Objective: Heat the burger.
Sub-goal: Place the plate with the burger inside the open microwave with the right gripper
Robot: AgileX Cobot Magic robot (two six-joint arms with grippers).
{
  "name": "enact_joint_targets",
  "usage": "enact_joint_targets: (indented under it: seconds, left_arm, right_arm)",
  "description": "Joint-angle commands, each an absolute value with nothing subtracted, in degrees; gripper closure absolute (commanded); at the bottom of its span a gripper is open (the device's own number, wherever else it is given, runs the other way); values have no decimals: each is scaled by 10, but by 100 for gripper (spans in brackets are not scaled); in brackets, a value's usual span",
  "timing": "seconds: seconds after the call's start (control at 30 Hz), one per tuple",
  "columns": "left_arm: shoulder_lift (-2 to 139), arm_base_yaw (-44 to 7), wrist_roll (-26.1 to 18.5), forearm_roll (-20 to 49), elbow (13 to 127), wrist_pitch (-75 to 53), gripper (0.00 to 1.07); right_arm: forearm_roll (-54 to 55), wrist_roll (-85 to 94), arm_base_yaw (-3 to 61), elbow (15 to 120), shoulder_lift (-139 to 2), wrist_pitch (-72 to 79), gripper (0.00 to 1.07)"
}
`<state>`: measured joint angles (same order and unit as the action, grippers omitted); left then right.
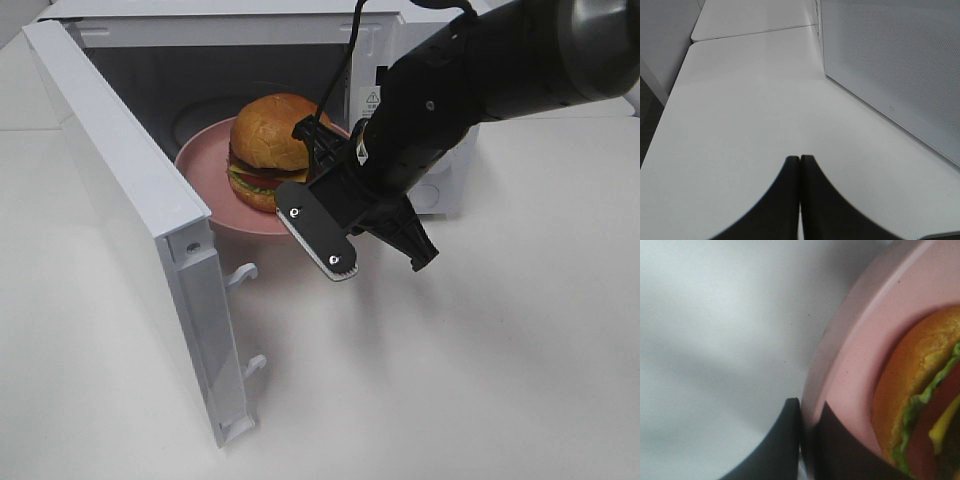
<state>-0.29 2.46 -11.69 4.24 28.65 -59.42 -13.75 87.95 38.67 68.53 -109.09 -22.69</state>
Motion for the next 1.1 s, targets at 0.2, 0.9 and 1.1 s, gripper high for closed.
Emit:
enact_joint_targets:
  seconds: [0.2, 0.9, 1.1]
  left_arm:
    - [-14, 24, -116, 45, 285, -594, 106]
    - [-14, 24, -116, 45, 285, -594, 106]
    - [-14, 24, -116, 45, 285, -594, 106]
  right_arm:
    - [-133, 871, 385, 748, -1114, -244, 107]
    - [-60, 749, 385, 991, -1238, -353, 107]
    - [-60, 686, 385, 1059, -1287, -376, 107]
